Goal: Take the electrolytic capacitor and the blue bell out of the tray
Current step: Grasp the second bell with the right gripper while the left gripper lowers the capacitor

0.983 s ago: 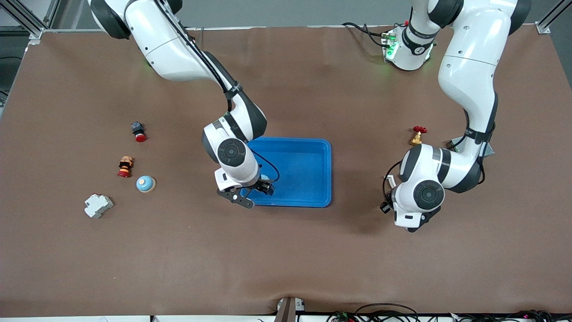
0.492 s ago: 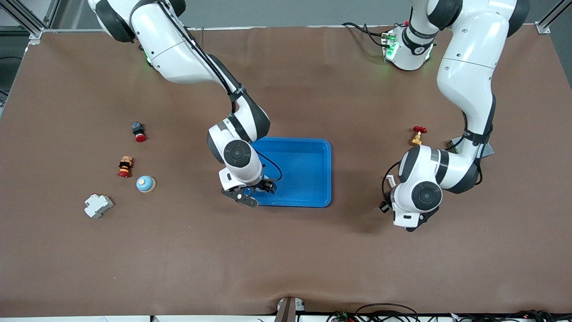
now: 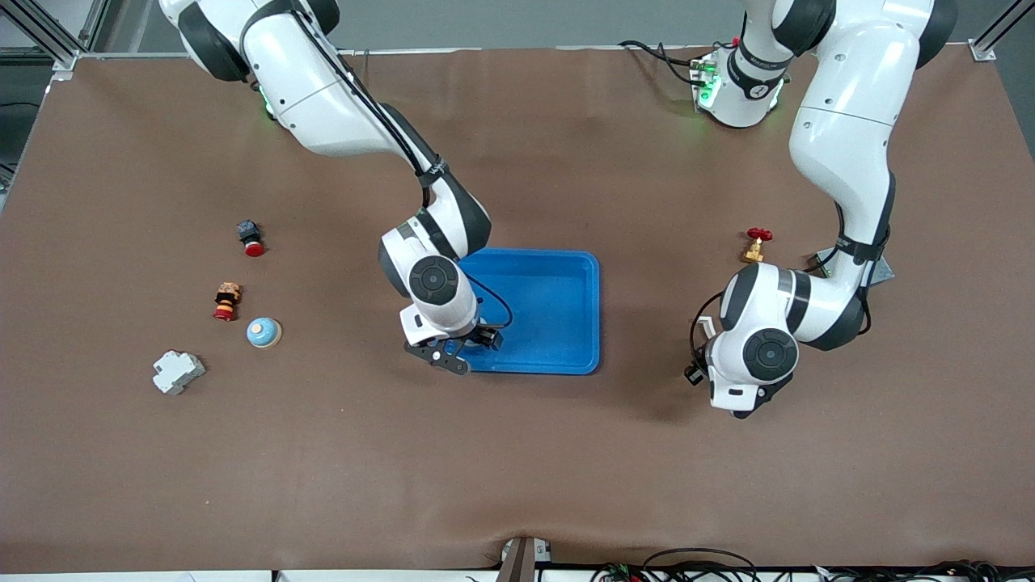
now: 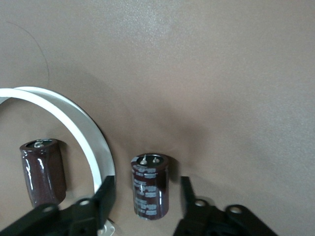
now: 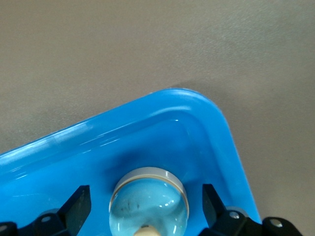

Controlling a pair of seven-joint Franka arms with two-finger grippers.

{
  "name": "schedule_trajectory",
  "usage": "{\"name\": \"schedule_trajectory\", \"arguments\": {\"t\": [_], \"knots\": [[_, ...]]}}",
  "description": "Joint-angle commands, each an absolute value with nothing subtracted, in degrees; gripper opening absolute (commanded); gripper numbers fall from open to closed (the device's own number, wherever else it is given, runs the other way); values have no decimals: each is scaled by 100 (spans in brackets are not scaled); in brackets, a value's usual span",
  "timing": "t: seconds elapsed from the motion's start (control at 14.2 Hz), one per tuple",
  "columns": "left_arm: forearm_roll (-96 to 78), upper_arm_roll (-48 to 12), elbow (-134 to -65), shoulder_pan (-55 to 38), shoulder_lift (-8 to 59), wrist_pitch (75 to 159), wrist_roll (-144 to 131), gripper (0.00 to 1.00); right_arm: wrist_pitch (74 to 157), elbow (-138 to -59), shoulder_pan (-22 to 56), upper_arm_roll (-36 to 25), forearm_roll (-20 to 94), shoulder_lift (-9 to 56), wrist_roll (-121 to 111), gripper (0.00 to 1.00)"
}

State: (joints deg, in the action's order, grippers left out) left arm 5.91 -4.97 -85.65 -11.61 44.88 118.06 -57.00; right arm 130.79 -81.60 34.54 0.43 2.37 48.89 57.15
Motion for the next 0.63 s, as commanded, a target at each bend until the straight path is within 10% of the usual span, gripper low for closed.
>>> {"name": "schedule_trajectory", "arguments": {"t": [0.0,0.42,0.56], "knots": [[659,-492,-8578,-1195,4421,11848,-5722,100,13166,-7954,3533,18,185,5054,5748,100],[668,-483,-8543,-1195,4377,11848,-5695,100,13096,-7928,3524,18,202,5045,5748,7],[668,-475,-8534,-1195,4359,11848,-5695,100,13078,-7928,3524,18,202,5027,5748,1]]}}
